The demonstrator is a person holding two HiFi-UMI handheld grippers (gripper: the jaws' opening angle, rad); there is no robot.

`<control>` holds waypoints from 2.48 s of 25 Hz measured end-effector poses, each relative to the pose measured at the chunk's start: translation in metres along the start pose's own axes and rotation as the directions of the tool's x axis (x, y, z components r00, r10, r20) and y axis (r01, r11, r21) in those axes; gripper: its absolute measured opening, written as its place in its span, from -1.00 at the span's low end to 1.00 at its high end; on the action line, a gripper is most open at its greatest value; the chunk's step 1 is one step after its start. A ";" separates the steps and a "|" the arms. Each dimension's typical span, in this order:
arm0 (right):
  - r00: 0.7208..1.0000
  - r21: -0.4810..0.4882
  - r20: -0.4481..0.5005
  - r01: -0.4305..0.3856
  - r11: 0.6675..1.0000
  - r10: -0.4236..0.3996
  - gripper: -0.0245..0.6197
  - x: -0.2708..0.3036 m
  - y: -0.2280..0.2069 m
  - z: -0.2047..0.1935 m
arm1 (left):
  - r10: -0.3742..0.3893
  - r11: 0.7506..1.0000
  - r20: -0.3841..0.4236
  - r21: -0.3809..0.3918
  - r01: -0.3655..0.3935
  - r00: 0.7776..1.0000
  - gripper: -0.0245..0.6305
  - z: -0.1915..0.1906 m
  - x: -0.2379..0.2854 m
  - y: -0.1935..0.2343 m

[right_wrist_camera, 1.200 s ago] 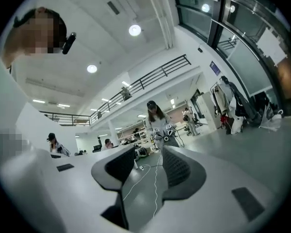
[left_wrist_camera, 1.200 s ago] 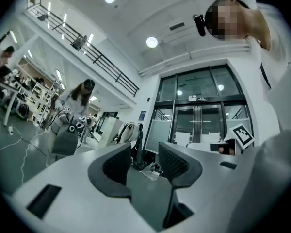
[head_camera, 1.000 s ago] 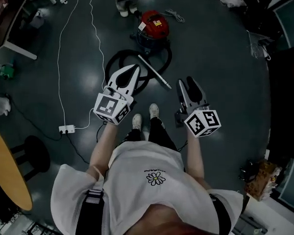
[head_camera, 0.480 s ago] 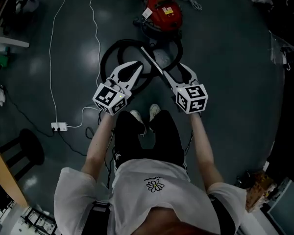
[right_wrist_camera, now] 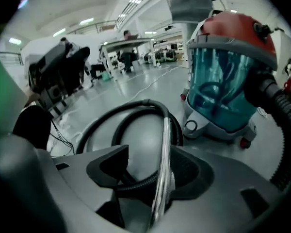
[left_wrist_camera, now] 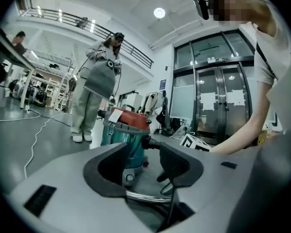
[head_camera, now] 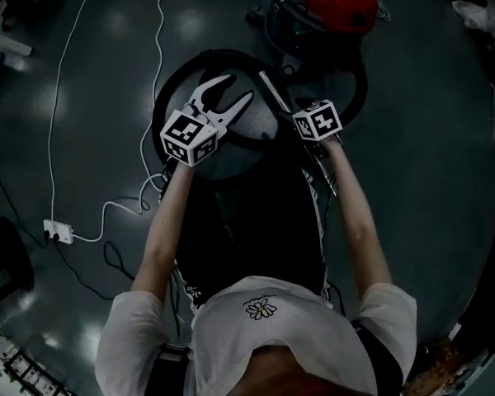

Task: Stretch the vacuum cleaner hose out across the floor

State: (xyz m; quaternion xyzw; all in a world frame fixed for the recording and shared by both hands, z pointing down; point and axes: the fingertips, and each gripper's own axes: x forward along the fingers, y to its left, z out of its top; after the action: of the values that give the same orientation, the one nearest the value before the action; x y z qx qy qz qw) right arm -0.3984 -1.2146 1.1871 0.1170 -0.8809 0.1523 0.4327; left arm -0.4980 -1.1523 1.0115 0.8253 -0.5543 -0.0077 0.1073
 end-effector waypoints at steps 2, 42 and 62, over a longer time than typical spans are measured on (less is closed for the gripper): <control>0.997 -0.032 -0.072 0.031 0.999 -0.034 -0.13 0.027 -0.006 -0.020 | 0.025 1.000 0.008 0.012 -0.025 1.000 -0.34 -0.010 0.000 0.008; 0.877 -0.695 -0.039 0.321 0.643 -0.480 -0.37 -0.415 0.099 0.235 | 0.082 0.978 -0.121 0.199 -0.057 0.989 -0.07 0.431 -0.111 -0.094; 0.888 -0.854 0.411 0.297 -0.427 -0.205 -0.37 -0.771 0.349 0.438 | -0.460 0.731 -0.514 0.243 0.638 0.724 0.03 0.629 -0.202 -0.314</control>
State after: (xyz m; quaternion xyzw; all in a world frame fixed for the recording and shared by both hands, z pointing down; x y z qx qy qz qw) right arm -0.3732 -0.9963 0.2599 -0.0774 -0.5791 -0.7382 0.3373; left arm -0.3720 -0.9594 0.3173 0.9390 -0.2300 0.2521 0.0435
